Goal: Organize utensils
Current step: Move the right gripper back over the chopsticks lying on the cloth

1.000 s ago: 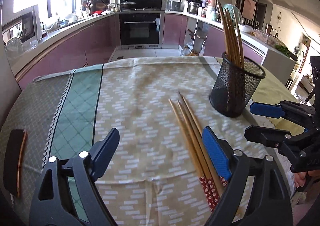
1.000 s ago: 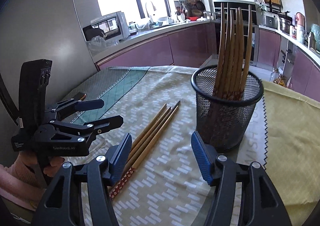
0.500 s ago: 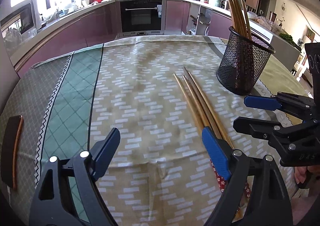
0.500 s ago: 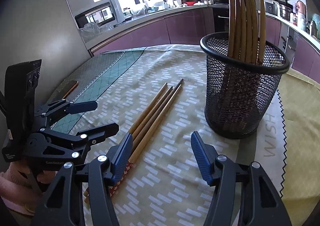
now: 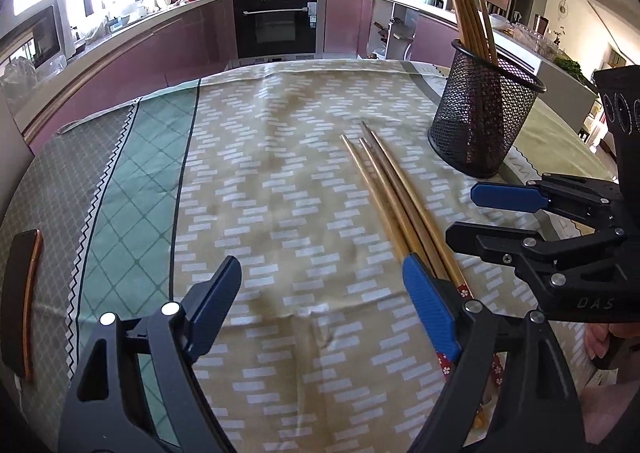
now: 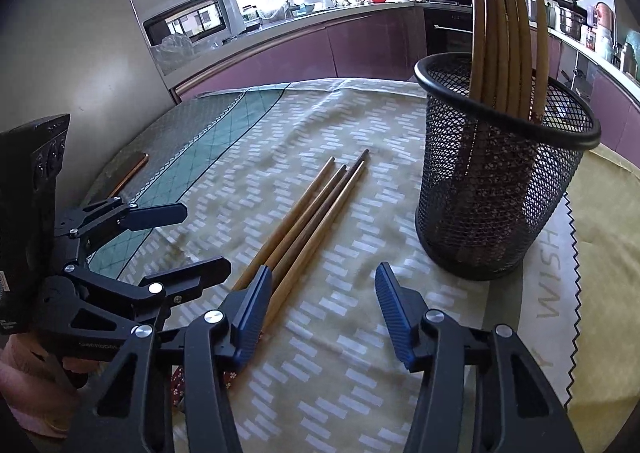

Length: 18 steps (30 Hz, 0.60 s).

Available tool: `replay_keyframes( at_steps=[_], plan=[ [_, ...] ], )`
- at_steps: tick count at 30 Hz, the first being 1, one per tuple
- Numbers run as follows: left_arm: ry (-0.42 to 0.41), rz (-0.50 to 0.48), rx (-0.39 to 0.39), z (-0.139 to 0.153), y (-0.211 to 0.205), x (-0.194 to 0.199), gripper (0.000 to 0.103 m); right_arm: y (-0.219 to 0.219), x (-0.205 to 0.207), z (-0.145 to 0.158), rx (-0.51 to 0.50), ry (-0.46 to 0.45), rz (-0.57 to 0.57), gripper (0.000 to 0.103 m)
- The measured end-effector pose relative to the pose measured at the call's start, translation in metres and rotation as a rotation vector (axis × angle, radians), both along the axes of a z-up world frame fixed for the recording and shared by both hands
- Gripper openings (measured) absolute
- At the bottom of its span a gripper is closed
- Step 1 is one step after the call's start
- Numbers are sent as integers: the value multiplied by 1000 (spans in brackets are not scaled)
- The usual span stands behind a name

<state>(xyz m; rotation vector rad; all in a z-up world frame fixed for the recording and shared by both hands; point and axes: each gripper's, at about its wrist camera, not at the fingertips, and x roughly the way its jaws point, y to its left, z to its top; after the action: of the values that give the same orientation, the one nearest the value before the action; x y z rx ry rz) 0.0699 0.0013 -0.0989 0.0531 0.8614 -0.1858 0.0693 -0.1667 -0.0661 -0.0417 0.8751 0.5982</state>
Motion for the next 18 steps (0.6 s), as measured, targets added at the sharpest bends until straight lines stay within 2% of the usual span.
replay_keyframes(
  at_steps=[9,18],
  plan=[
    [14,-4,10,-4,-4,1,73,1,1,0,-3,6,5,49],
    [22,-8,-17,-4,-3,1,73,3,1,-3,-22,18,13,42]
  ],
)
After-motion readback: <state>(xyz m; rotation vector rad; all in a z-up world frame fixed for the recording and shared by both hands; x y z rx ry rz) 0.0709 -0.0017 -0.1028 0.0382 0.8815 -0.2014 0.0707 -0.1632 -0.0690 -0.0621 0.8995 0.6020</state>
